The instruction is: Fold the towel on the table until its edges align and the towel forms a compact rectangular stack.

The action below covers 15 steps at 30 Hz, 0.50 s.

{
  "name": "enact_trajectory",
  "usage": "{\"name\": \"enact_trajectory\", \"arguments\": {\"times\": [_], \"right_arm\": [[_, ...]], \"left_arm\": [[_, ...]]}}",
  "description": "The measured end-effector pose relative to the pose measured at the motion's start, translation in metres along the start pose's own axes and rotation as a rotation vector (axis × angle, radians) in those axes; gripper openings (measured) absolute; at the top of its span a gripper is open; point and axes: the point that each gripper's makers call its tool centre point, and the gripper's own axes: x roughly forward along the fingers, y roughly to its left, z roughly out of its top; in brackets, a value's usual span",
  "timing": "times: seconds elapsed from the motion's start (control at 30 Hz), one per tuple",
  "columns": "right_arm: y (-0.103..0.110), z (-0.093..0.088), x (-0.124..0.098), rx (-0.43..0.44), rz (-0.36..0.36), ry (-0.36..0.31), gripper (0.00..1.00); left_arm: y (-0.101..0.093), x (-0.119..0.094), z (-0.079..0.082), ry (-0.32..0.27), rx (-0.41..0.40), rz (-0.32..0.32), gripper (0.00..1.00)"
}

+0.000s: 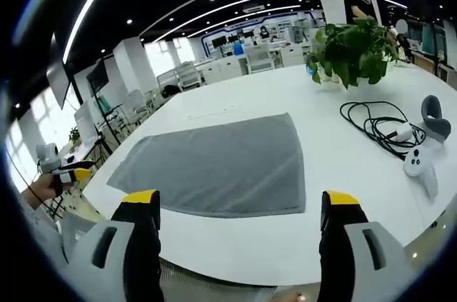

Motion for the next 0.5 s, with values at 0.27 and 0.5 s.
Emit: {"name": "enact_trajectory", "arguments": {"times": [0.27,0.5], "right_arm": [[-0.018,0.008,-0.002,0.000,-0.004,-0.012,0.94],[-0.037,0.020,-0.004,-0.010,-0.004,-0.018,0.93]], "left_arm": [[-0.023,0.015,0.006,0.003,0.023,-0.035,0.78],[-0.047,0.030,0.012,-0.005,0.029,-0.062,0.78]]}}
